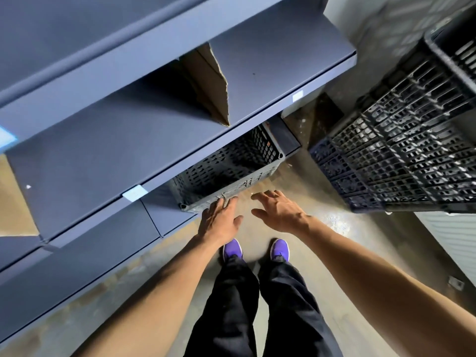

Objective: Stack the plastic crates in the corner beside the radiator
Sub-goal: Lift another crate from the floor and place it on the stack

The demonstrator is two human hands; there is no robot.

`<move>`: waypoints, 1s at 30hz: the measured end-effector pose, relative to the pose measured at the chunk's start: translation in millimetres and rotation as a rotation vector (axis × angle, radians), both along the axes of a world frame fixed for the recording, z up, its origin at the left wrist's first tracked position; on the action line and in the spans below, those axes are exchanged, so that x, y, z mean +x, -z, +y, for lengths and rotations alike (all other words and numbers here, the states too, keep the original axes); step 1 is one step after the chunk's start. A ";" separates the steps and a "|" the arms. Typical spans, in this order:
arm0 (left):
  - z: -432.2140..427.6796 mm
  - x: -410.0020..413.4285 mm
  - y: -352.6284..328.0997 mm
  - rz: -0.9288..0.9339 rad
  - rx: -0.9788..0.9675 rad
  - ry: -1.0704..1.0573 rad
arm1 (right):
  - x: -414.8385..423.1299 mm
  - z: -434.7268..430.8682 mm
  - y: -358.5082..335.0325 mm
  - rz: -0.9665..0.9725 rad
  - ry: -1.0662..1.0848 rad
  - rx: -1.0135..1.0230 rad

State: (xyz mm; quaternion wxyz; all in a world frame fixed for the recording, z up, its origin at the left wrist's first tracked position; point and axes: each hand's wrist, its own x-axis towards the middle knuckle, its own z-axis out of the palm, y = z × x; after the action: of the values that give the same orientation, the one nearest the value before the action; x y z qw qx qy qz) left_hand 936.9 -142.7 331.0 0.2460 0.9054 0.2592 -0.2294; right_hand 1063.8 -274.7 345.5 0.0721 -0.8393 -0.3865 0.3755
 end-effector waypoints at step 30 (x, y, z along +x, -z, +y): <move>38.1 55.2 240.5 0.059 0.230 -0.116 | 53.6 73.5 237.9 -0.243 -0.222 0.051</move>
State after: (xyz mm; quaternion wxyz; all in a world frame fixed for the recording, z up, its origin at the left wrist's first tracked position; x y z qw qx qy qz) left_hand 992.1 -104.6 90.6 0.1458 0.9039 0.3430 -0.2098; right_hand 1117.4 -201.2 107.6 0.0042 -0.8286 -0.4921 0.2668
